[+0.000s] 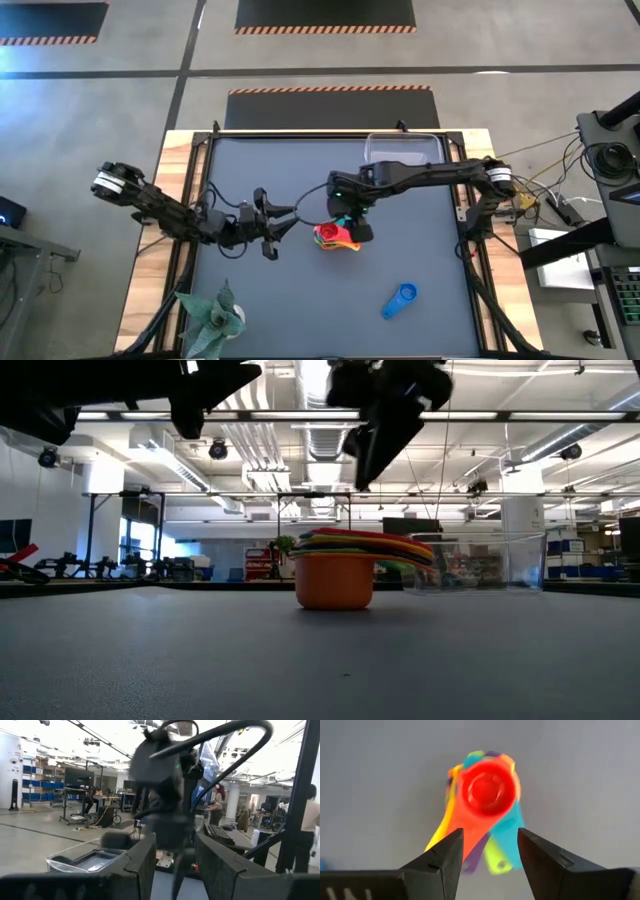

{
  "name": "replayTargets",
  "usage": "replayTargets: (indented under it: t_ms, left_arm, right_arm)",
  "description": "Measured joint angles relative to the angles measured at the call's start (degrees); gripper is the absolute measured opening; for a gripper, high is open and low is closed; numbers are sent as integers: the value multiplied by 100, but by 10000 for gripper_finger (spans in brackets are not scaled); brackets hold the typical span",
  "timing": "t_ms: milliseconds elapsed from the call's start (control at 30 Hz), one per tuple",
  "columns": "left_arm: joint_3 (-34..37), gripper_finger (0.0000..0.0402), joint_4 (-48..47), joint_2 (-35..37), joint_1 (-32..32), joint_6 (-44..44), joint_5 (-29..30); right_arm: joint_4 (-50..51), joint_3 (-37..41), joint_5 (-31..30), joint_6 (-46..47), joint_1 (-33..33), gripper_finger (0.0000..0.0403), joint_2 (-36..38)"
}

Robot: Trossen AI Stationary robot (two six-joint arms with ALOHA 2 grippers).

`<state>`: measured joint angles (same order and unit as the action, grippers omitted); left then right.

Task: Nest measuring cups in basket
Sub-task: Stack the blue measuring cup on top of the red measuring cup

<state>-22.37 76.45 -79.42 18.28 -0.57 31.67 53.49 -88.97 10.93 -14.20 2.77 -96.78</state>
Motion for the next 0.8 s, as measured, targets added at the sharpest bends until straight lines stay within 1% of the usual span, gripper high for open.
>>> replayTargets:
  t_ms: [167, 333, 433, 567, 633, 800]
  left_arm:
    - [0, 119, -50, 0, 0, 2, 15]
    - [0, 119, -32, 0, -44, -41, 167]
    - [-5, 119, 67, 0, -121, -43, 244]
    - [-169, 119, 78, -2, -320, -78, 248]
    - [-320, 119, 56, -38, -429, -186, 248]
    - [-830, 119, -202, -347, -584, -256, 244]
  right_arm:
    - [-146, 752, 1, 304, -472, 176, 926]
    - [-980, 2027, -41, 1103, -1150, 176, 2007]
    - [-1479, 2794, -189, 1969, -1537, 176, 2610]
    - [-1613, 3577, -1189, 3522, -2019, 176, 3216]
    - [-1507, 3881, -1480, 4122, -2202, 176, 3461]
    - [-1477, 4501, -1552, 5276, -2453, 176, 3885]
